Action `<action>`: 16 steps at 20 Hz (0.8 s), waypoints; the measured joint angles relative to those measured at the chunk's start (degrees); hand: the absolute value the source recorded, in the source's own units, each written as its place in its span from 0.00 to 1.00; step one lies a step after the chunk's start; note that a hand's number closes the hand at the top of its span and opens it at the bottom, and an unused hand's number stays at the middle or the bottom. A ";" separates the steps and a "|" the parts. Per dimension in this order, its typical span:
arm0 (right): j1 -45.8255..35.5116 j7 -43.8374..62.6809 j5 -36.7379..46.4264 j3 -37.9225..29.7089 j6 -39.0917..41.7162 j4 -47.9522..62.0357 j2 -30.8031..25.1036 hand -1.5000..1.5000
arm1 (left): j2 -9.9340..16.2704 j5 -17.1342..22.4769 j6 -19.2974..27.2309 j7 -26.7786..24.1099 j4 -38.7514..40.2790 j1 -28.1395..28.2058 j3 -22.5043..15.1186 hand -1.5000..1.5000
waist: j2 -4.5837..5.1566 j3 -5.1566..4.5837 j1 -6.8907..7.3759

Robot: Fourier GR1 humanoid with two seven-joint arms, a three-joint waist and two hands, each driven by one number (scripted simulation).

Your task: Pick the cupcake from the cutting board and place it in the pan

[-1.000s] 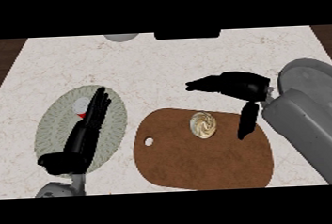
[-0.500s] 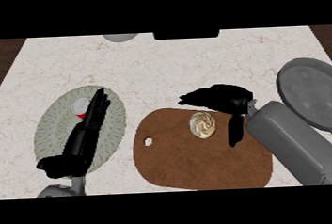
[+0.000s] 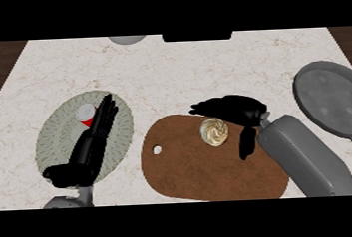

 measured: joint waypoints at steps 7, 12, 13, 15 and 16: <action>-2.61 -3.94 5.27 -3.01 -2.80 10.11 4.66 0.00 | -0.99 -0.79 -1.72 0.38 1.28 -1.52 1.80 0.50 | 0.09 0.01 0.19; -4.23 -3.48 9.35 -3.93 -4.40 15.72 8.43 0.00 | -1.90 -1.77 -1.99 1.05 0.68 -1.30 2.26 0.50 | 0.05 -0.02 0.29; -4.60 -3.90 10.23 -4.14 -4.73 16.74 8.81 1.00 | -1.96 -1.97 -2.24 1.02 0.26 -0.81 2.23 0.50 | -0.01 -0.05 0.30; -5.76 -5.61 12.29 -2.75 -4.82 18.65 8.79 1.00 | -1.98 -2.13 -2.59 0.54 -0.26 0.11 2.04 0.50 | -0.11 -0.14 0.47; -5.97 -6.44 13.33 -2.14 -5.24 18.83 8.57 1.00 | -2.24 -2.47 -2.48 0.55 0.01 0.27 1.84 0.50 | -0.18 -0.16 0.43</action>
